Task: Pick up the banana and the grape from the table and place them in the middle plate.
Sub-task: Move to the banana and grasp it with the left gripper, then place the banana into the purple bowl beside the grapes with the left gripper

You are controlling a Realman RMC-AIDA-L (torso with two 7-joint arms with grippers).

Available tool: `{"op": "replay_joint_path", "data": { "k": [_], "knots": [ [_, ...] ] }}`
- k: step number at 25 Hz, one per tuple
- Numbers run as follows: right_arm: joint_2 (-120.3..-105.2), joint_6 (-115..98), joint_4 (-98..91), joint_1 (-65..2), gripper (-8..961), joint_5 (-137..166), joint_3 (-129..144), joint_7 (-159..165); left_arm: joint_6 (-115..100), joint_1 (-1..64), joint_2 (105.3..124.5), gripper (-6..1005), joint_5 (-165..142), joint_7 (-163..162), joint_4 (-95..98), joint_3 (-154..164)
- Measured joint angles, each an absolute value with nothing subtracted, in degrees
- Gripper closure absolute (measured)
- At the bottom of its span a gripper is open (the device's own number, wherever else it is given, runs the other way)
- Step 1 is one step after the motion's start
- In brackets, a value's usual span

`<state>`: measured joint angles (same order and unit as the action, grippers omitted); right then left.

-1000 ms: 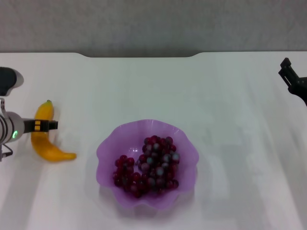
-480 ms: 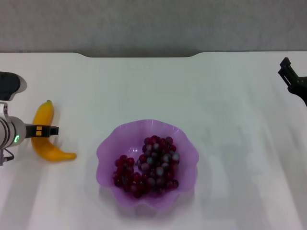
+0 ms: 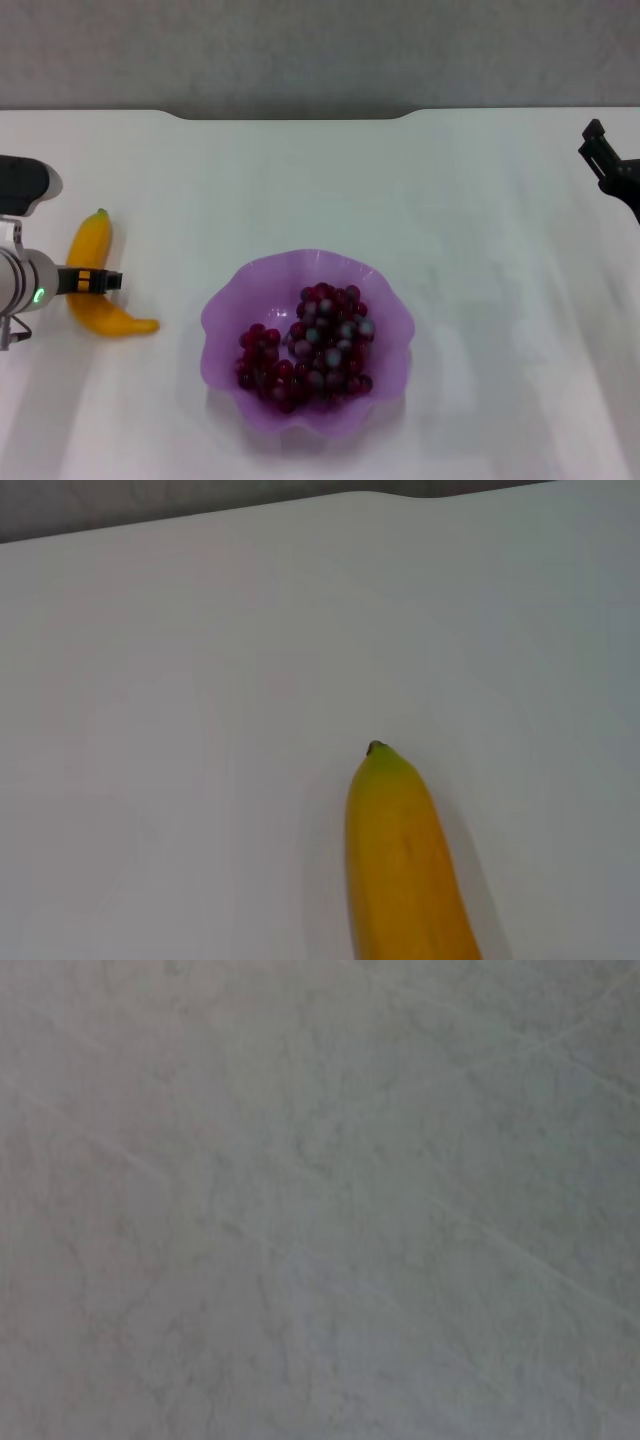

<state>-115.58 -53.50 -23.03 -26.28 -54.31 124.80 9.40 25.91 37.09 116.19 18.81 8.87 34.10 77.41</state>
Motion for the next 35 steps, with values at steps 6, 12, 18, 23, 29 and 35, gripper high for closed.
{"op": "replay_joint_path", "data": {
  "k": [6, 12, 18, 23, 29, 35],
  "knots": [
    [-115.58, -53.56, -23.03, -26.22, 62, -54.31, 124.88, 9.4, 25.82, 37.17, 116.19, 308, 18.86, 8.87, 34.28, 77.39],
    [-115.58, -53.72, -23.03, -26.15, 62, -54.31, 124.88, 9.4, 25.89, 37.23, 116.22, 413, 18.73, 8.88, 34.41, 77.42],
    [-115.57, -53.78, -23.03, -25.93, 62, -54.31, 124.89, 9.41, 26.14, 37.35, 116.26, 517, 18.72, 8.88, 34.81, 77.43],
    [-115.58, -53.79, -22.94, -25.85, 62, -54.31, 124.89, 9.41, 27.55, 37.14, 116.28, 523, 18.66, 8.88, 37.79, 77.43],
    [-115.57, -53.79, -22.66, -25.84, 62, -54.28, 124.89, 9.4, 32.88, 35.11, 116.25, 523, 18.49, 10.41, 45.92, 77.37],
    [-115.5, -53.79, -22.66, -25.77, 62, -54.21, 124.89, 9.4, 38.86, 32.33, 116.29, 519, 19.35, 13.17, 55.13, 77.56]
  ]
}}
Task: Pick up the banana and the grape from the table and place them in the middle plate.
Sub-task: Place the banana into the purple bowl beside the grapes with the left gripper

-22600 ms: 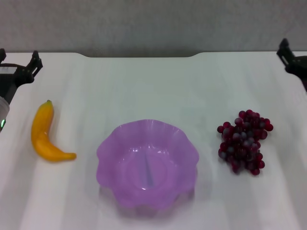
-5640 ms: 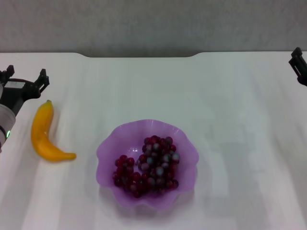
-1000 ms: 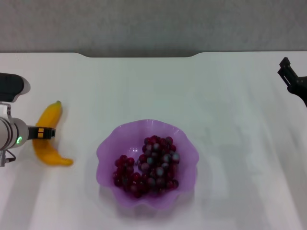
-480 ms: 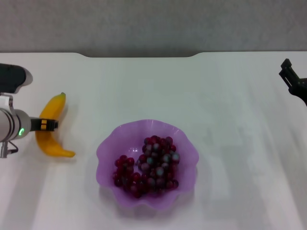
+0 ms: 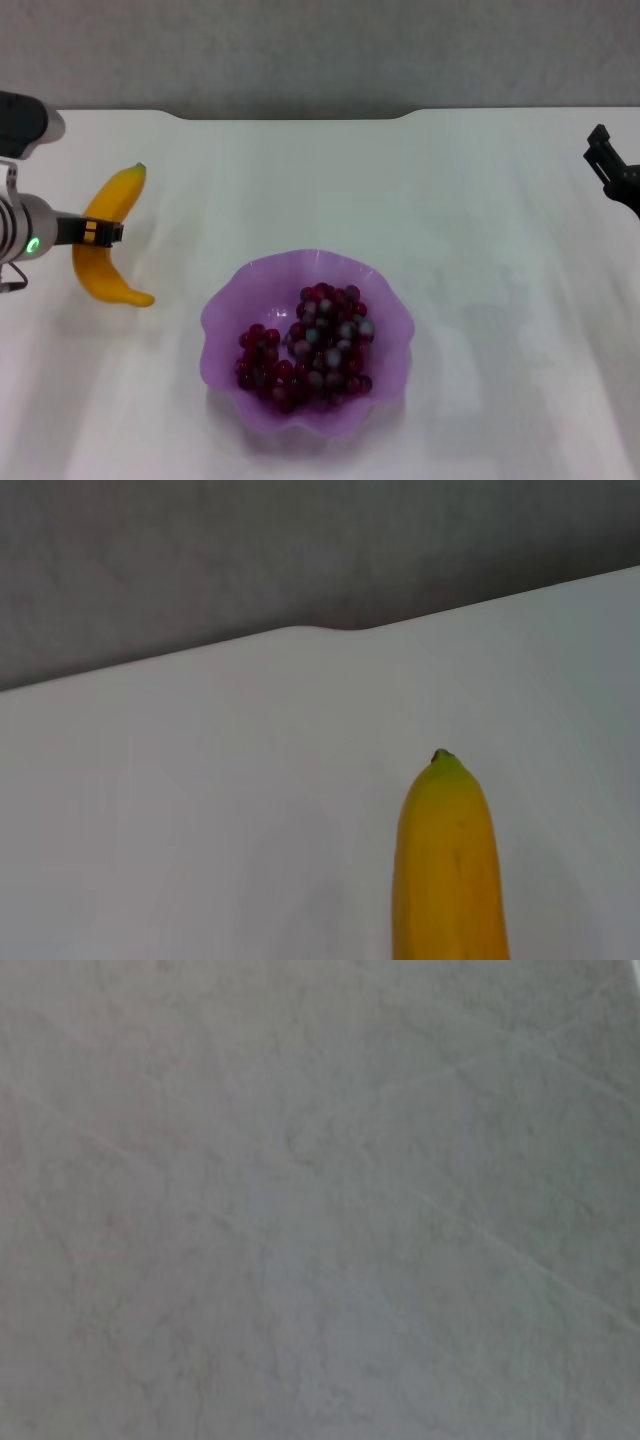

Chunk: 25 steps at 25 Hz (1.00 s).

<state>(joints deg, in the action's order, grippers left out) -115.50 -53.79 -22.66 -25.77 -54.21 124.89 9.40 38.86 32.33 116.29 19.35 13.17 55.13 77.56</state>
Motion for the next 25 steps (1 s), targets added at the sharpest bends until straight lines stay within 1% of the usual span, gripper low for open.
{"op": "replay_joint_path", "data": {
  "k": [5, 6, 15, 20, 25],
  "knots": [
    [-115.48, -53.77, -22.65, -25.74, 62, -54.22, 124.88, 9.4, 46.55, 26.95, 116.27, 514, 24.46, 18.11, 68.15, 77.72],
    [-115.48, -53.7, -22.61, -25.74, 62, -54.23, 124.88, 9.4, 46.55, 26.95, 116.27, 513, 24.46, 18.11, 68.15, 77.72],
    [-115.48, -53.37, -22.58, -25.72, 62, -54.23, 124.89, 9.4, 56.59, 20.43, 116.28, 504, 28.24, 22.83, 83.06, 84.1],
    [-115.48, -53.34, -22.59, -25.51, 62, -54.23, 124.88, 9.4, 59.89, 17.93, 116.27, 499, 30.02, 24.75, 88.61, 88.11],
    [-115.42, -53.34, -22.59, -25.44, 62, -54.23, 124.88, 9.4, 59.75, 17.7, 116.28, 494, 32.85, 25.82, 90.27, 93.9]
  ]
}}
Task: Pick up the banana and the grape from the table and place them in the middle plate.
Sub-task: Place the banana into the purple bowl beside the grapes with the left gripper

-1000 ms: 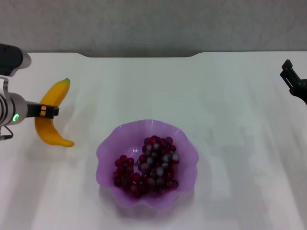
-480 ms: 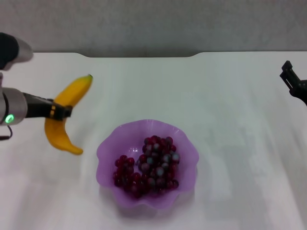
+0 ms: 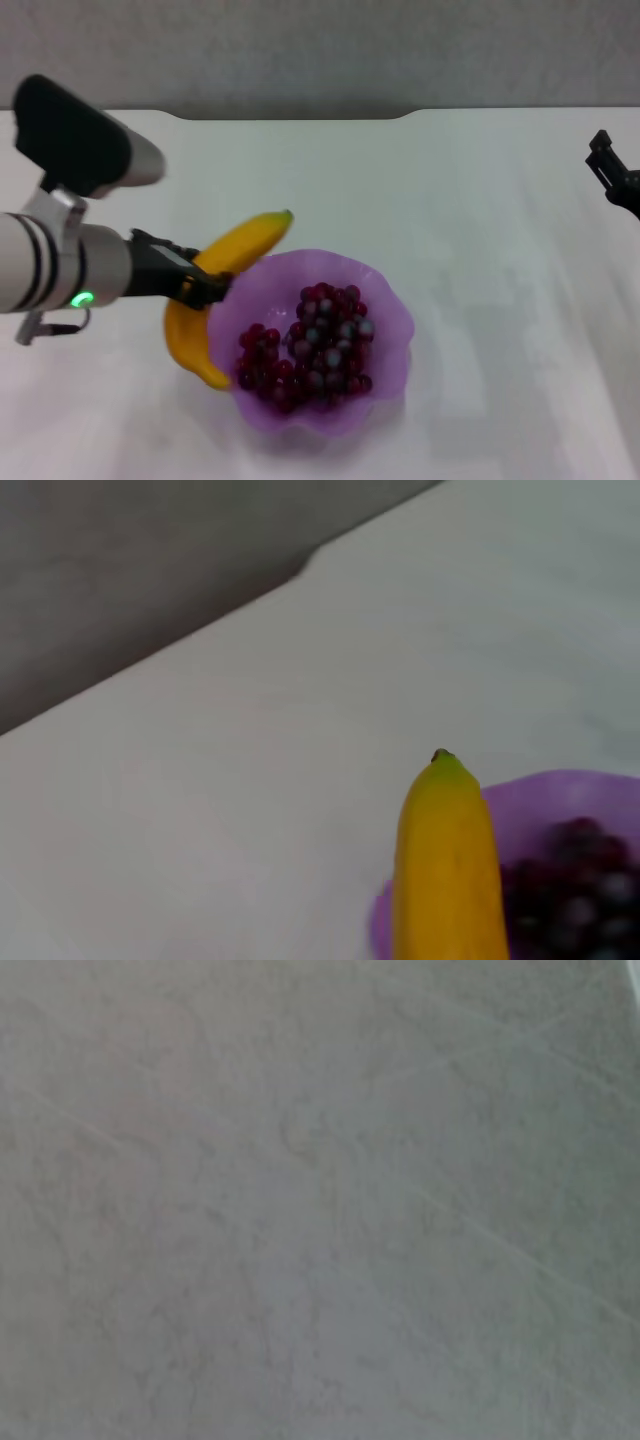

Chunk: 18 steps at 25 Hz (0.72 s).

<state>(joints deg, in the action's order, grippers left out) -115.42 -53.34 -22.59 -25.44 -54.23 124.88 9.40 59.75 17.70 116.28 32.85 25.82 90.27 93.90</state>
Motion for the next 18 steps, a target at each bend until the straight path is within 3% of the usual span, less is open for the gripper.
{"op": "replay_joint_path", "data": {
  "k": [18],
  "knots": [
    [-115.46, -53.38, -22.59, -25.86, 62, -54.23, 124.89, 9.4, 50.87, 26.0, 116.45, 477, 36.19, 26.46, 75.11, 99.66]
  ]
}}
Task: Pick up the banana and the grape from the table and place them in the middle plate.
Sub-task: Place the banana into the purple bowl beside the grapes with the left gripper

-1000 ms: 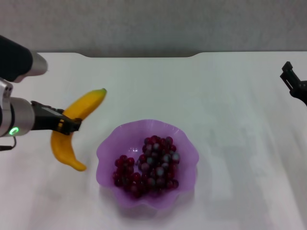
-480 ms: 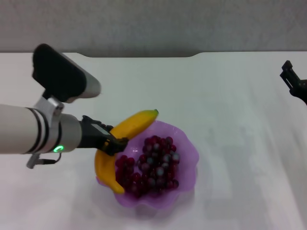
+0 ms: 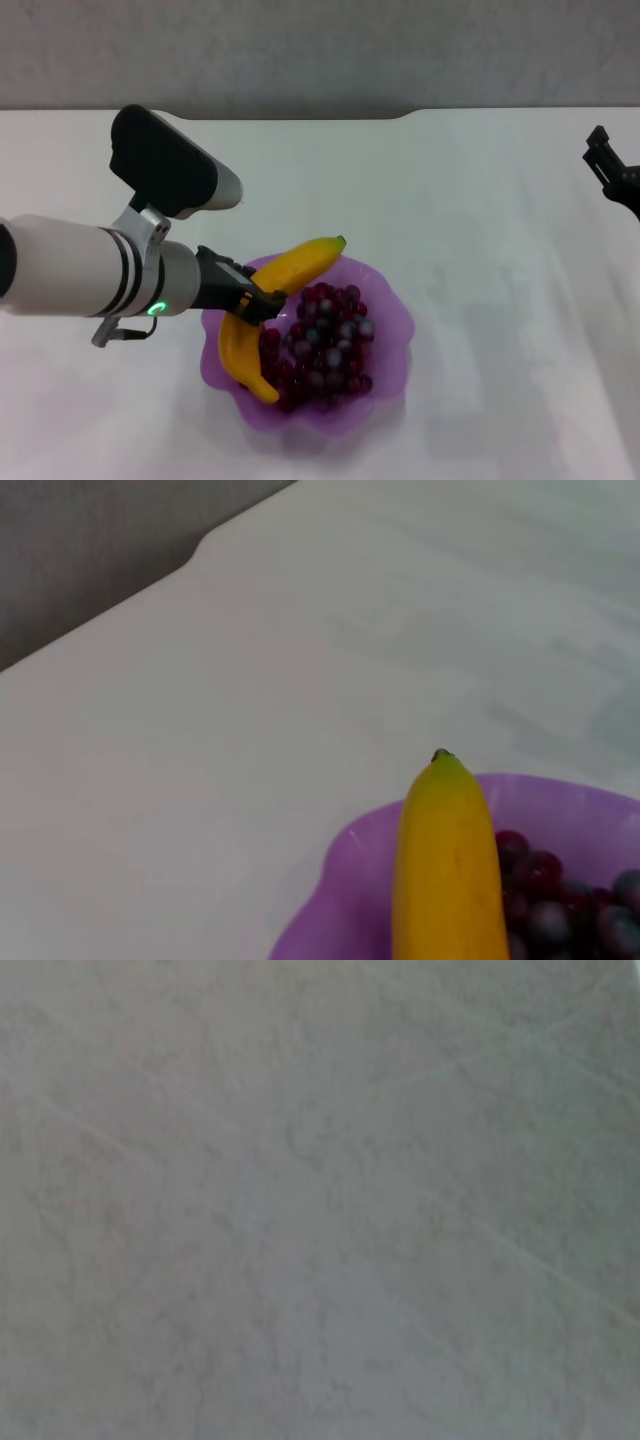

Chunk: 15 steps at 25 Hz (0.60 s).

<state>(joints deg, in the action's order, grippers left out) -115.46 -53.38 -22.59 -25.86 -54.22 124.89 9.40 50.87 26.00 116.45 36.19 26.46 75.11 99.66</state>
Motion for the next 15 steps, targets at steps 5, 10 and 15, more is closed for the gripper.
{"op": "replay_joint_path", "data": {
  "k": [5, 10, 15],
  "knots": [
    [-115.48, -53.34, -22.73, -25.85, 62, -54.22, 125.38, 9.41, 48.77, 27.13, 116.62, 472, 36.24, 26.17, 72.65, 99.8],
    [-115.49, -53.34, -22.77, -25.87, 62, -54.22, 125.49, 9.4, 48.21, 28.52, 116.72, 467, 36.77, 25.74, 69.72, 99.83],
    [-115.49, -53.34, -22.76, -25.9, 62, -54.22, 125.5, 9.41, 47.76, 29.64, 116.72, 462, 36.88, 25.65, 67.09, 99.84]
  ]
}}
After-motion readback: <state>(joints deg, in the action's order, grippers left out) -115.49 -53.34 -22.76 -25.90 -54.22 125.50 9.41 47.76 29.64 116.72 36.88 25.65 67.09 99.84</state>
